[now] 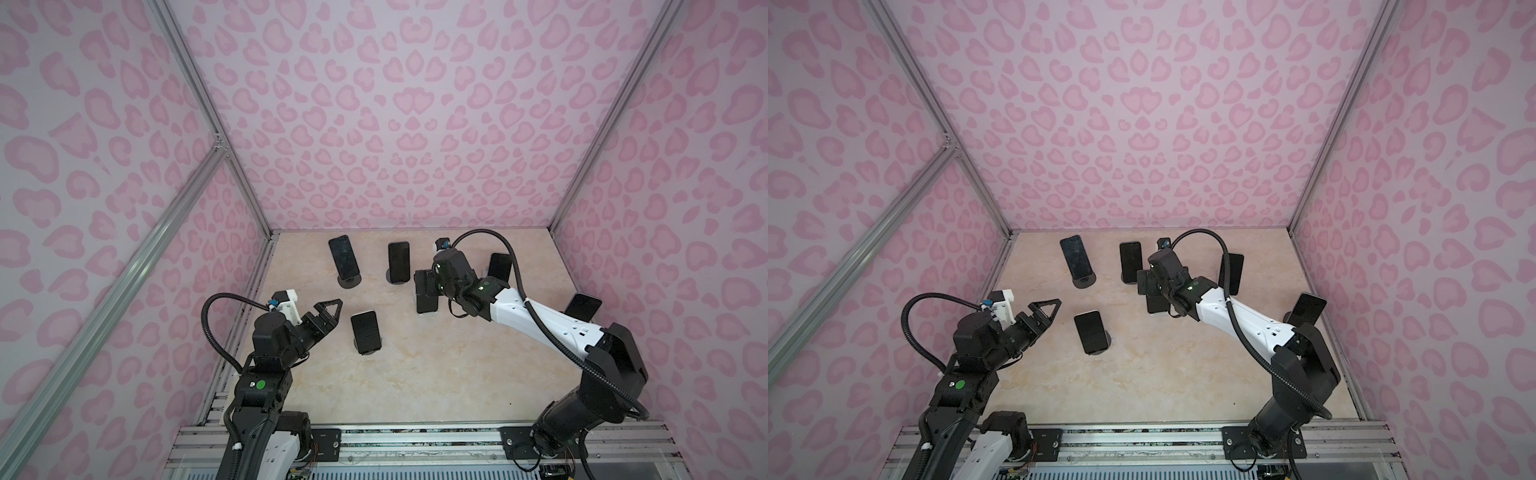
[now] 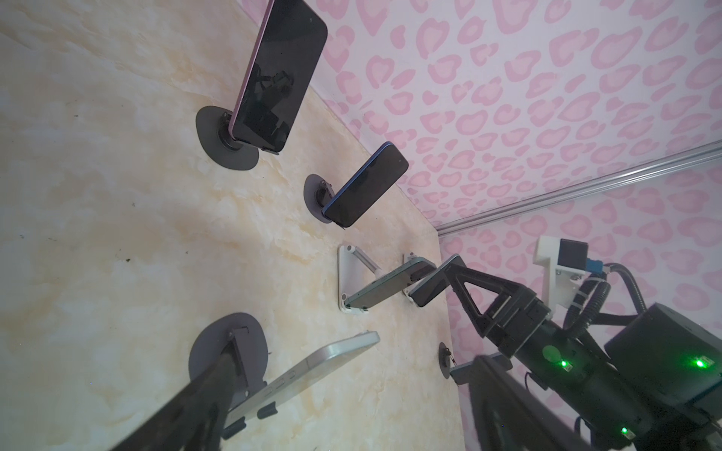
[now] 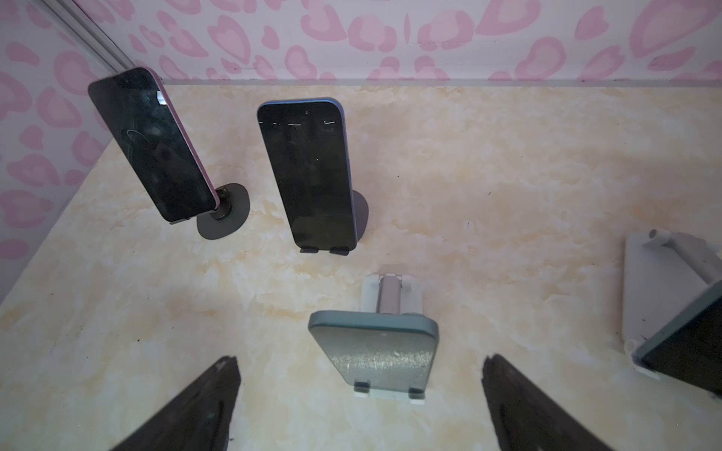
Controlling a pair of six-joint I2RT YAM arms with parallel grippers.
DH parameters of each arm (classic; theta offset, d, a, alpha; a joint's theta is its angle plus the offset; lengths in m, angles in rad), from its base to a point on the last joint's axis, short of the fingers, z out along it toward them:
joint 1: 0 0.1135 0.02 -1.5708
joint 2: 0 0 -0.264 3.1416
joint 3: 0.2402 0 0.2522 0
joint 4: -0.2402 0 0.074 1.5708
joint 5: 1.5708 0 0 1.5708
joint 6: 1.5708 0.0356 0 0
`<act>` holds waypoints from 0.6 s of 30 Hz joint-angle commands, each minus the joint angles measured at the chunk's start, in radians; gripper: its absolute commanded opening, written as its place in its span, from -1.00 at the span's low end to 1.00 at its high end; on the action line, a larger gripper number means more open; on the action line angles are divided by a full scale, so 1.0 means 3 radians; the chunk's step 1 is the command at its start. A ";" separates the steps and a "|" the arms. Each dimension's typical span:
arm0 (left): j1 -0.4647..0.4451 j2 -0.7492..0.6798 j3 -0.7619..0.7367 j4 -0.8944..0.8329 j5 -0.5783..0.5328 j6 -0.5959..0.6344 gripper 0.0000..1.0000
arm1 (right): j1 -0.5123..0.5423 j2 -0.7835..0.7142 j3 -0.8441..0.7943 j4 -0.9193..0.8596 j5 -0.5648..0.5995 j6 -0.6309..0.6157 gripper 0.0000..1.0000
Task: Remove the phone from the phone stand
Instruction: 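Close right gripper on the bottom edge of the black phone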
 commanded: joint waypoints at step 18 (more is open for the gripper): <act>-0.0036 0.0293 0.0138 0.0156 0.0033 0.0068 0.92 | 0.0003 0.0435 0.0133 0.0081 0.0202 0.0040 0.89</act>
